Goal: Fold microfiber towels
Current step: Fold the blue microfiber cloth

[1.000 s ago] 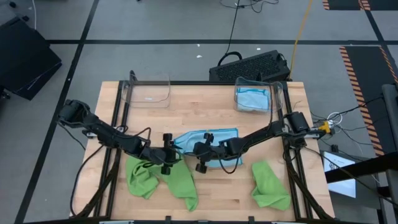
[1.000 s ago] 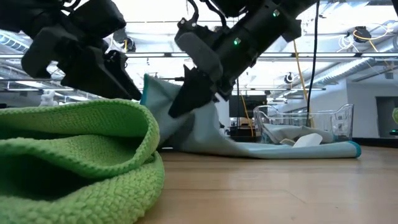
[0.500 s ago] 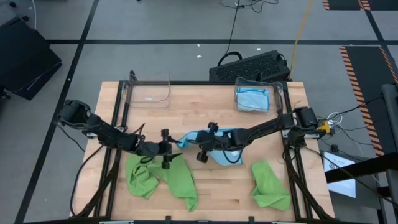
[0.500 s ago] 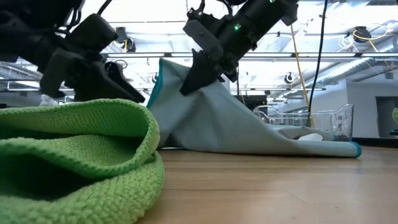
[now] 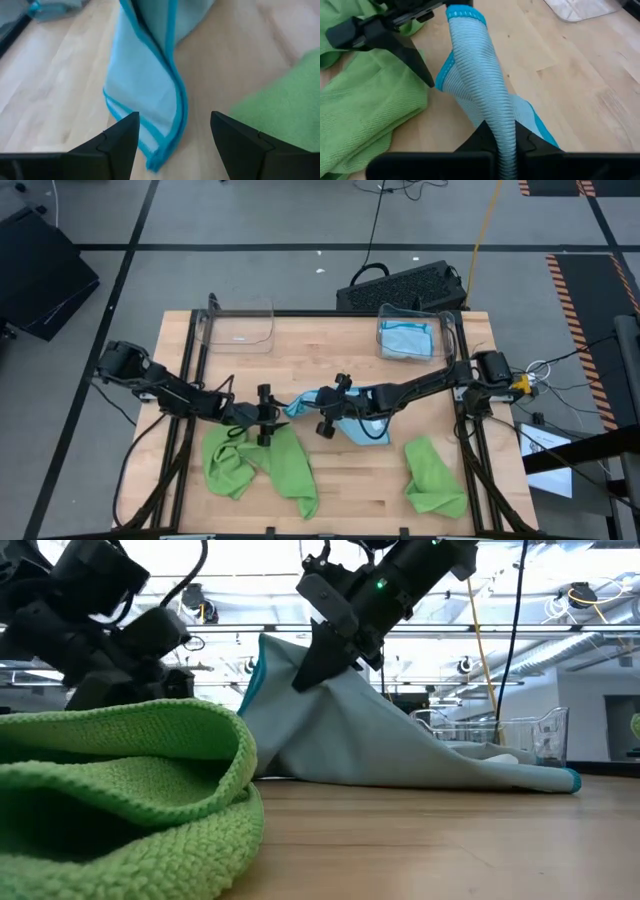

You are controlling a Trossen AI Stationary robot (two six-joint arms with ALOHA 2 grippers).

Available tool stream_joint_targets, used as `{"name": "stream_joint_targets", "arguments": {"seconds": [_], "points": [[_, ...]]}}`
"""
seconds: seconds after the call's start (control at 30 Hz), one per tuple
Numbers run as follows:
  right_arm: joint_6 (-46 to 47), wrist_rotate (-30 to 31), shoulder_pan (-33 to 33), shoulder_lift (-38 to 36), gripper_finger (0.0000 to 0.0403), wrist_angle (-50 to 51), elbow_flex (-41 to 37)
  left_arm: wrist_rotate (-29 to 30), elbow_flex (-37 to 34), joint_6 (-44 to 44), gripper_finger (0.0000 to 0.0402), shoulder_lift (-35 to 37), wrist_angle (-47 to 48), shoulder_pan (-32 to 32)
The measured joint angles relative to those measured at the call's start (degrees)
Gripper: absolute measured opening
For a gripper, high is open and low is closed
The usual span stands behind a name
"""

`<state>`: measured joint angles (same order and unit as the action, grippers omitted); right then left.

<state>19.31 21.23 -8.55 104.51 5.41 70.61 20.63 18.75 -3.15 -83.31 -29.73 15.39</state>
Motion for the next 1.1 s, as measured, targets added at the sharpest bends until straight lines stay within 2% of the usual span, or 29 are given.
{"name": "stream_joint_targets", "arguments": {"seconds": [0.4,0.6,0.87,1.1], "points": [[-0.26,1.22,1.87,0.0,0.0002,-0.04,0.0,2.07,0.08,-2.55,0.0205,-3.24,-0.4,-0.68],[-0.72,1.11,1.8,0.0,0.0002,-0.42,0.02,6.24,0.04,-3.67,0.019,-7.95,-3.2,-2.78],[-1.15,1.01,1.35,0.0,0.0002,-0.41,0.0,3.26,0.19,-6.45,0.018,-12.45,-8.96,-5.24],[-1.35,0.98,1.35,0.0,0.0002,-0.39,0.0,1.26,0.36,-6.47,0.0118,-15.15,-11.52,-6.77]]}}
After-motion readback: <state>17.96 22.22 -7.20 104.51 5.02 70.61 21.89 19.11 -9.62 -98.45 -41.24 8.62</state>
